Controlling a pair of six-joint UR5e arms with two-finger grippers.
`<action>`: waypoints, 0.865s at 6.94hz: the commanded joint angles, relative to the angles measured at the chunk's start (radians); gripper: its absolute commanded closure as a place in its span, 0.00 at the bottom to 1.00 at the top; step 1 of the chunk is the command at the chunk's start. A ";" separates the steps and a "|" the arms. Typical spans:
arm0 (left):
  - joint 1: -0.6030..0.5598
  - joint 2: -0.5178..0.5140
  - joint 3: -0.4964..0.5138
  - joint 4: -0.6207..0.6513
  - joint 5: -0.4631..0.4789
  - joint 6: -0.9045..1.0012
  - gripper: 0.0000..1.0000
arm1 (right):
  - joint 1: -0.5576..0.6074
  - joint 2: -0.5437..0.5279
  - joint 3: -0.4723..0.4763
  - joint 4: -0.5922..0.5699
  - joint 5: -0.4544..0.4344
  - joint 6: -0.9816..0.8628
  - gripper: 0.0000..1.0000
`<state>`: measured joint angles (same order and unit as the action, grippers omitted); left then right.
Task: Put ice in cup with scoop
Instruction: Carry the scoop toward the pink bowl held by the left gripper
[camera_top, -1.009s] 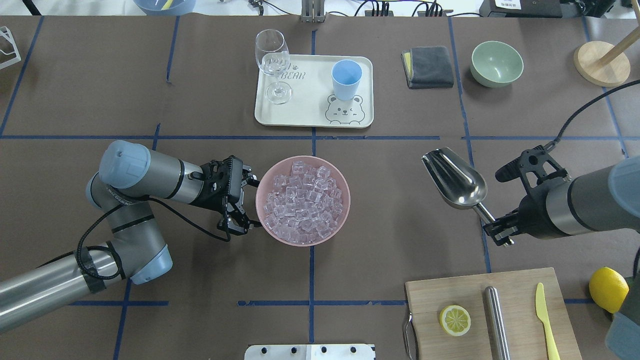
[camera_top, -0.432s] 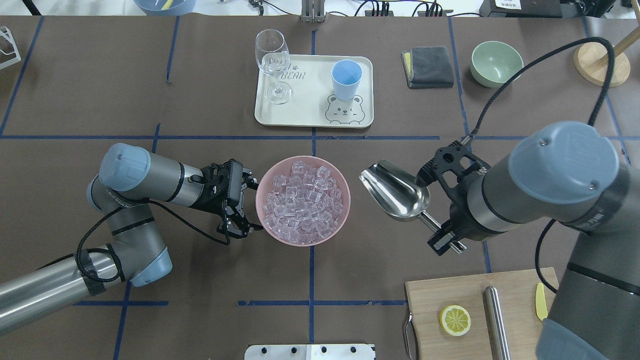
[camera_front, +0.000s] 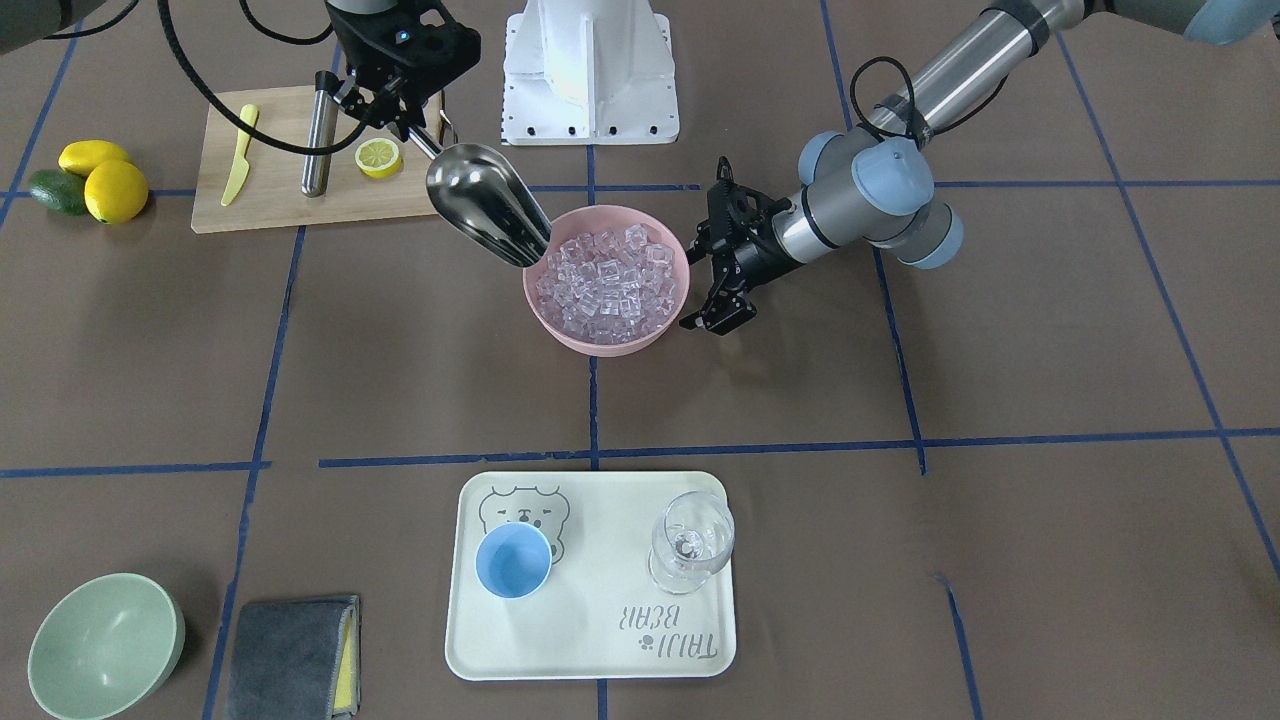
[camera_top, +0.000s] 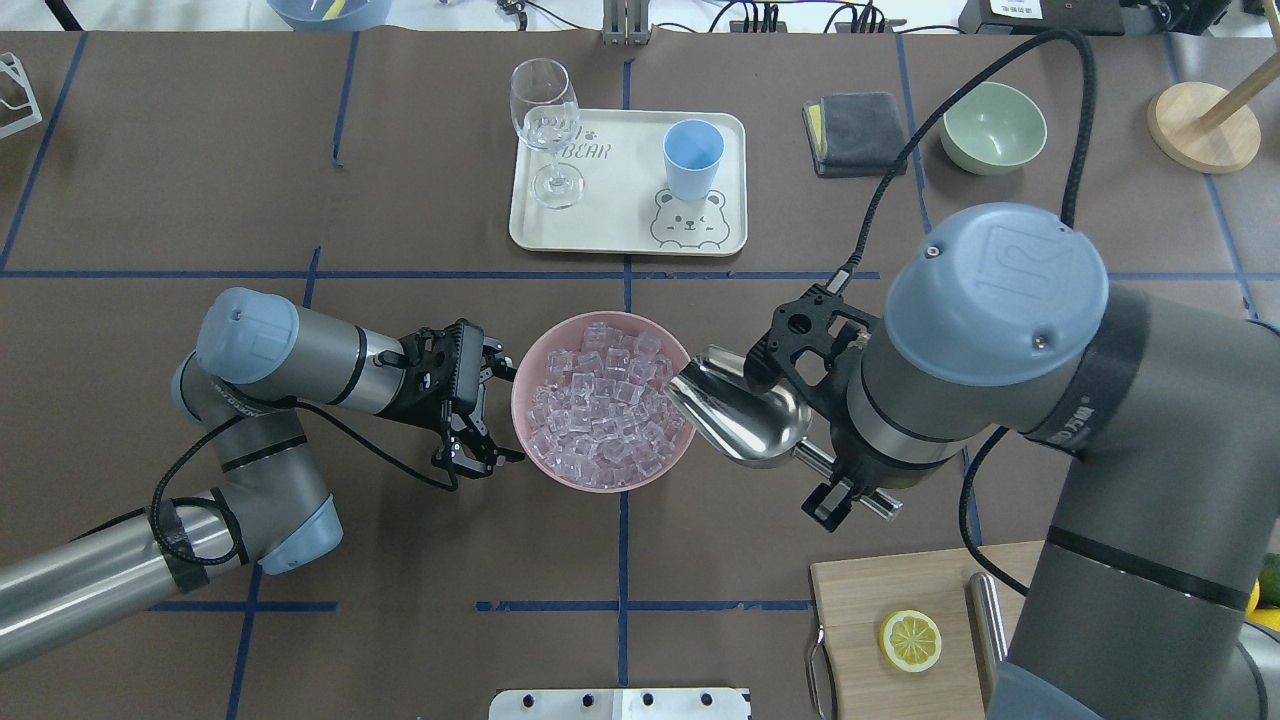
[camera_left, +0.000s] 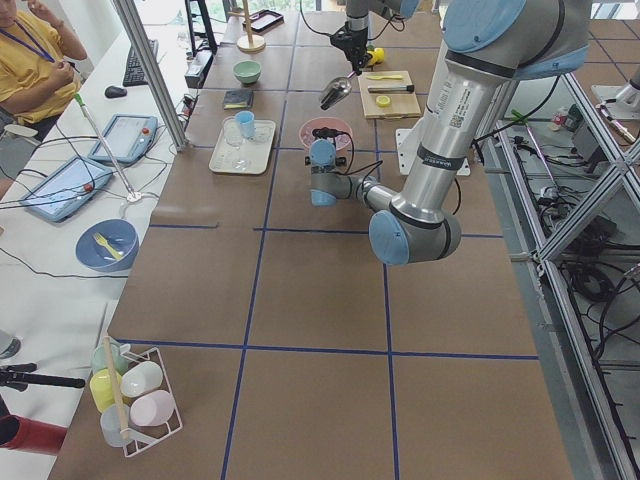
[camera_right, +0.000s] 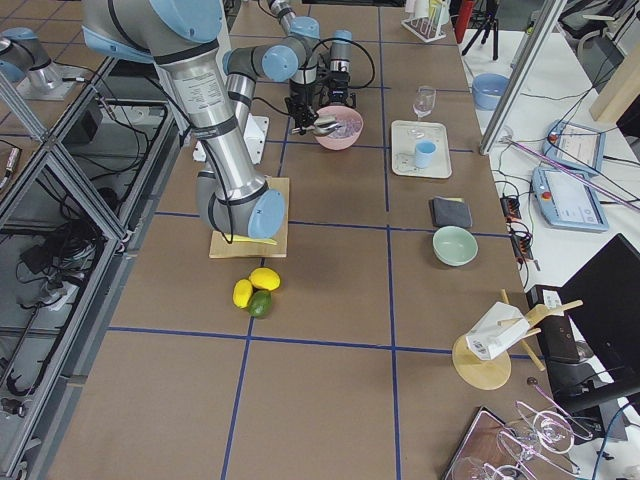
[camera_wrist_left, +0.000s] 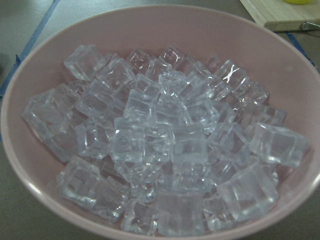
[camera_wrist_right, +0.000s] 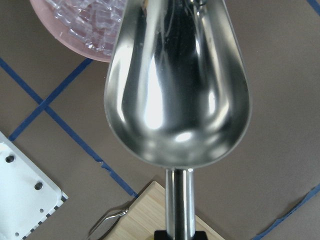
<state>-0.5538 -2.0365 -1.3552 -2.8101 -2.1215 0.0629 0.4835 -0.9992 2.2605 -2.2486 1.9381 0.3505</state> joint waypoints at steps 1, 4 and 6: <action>0.000 0.001 0.002 0.000 0.000 0.000 0.00 | -0.008 0.152 -0.089 -0.176 -0.005 -0.065 1.00; 0.000 0.001 0.004 0.000 0.002 0.000 0.00 | -0.013 0.321 -0.247 -0.371 -0.005 -0.137 1.00; 0.002 -0.001 0.005 0.000 0.002 0.000 0.00 | -0.040 0.387 -0.329 -0.437 -0.011 -0.140 1.00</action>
<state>-0.5534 -2.0358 -1.3505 -2.8103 -2.1200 0.0629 0.4626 -0.6563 1.9874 -2.6402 1.9313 0.2137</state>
